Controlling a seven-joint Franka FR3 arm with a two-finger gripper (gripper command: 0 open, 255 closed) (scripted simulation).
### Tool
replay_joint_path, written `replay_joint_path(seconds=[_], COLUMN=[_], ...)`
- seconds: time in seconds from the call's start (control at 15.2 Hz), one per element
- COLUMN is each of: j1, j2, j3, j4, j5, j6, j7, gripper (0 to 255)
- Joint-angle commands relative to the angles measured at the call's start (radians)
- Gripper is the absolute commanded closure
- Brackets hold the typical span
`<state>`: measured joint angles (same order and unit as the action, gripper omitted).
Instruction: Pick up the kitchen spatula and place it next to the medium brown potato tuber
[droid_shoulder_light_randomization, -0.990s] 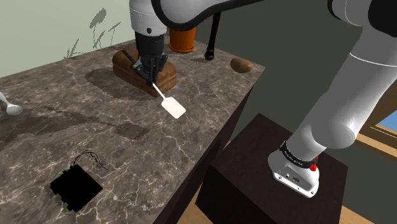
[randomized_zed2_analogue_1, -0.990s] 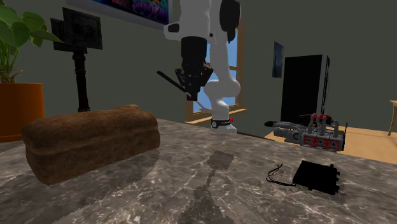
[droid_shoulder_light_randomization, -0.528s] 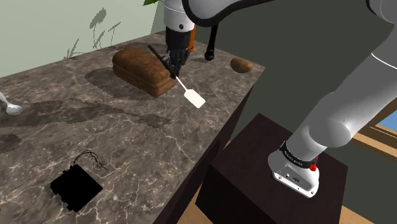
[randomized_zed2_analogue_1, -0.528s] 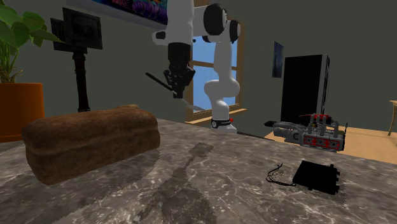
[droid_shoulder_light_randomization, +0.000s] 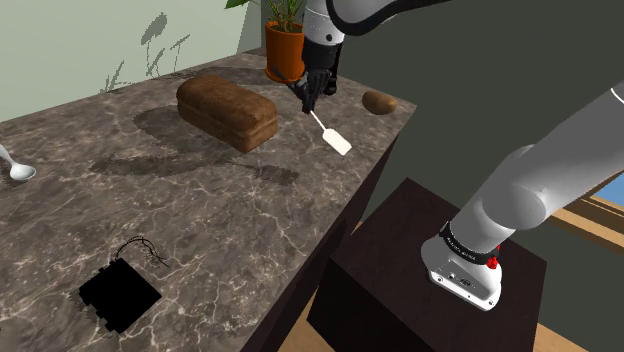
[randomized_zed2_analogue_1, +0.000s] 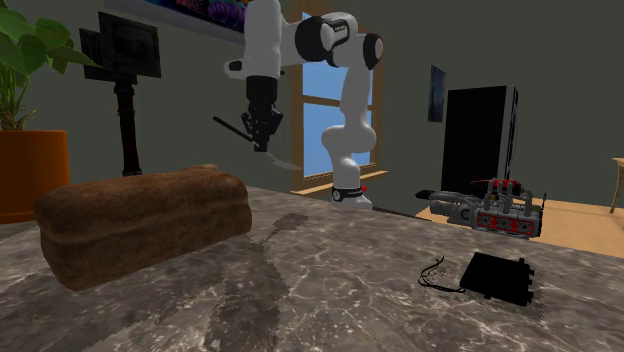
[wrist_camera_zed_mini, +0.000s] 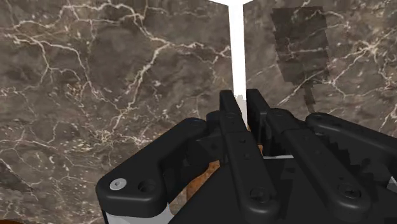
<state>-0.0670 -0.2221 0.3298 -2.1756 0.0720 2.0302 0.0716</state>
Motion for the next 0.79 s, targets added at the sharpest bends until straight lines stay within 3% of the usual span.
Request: replay_joint_path(seconds=[0.0, 0.73], j1=[-0.017, -0.119], j2=[-0.035, -0.125], j3=[-0.035, -0.227], j4=[-0.034, -0.130], j5=[0.007, -0.015], j6=[-0.001, -0.006], j7=[-0.058, -0.340], gripper=[255, 255])
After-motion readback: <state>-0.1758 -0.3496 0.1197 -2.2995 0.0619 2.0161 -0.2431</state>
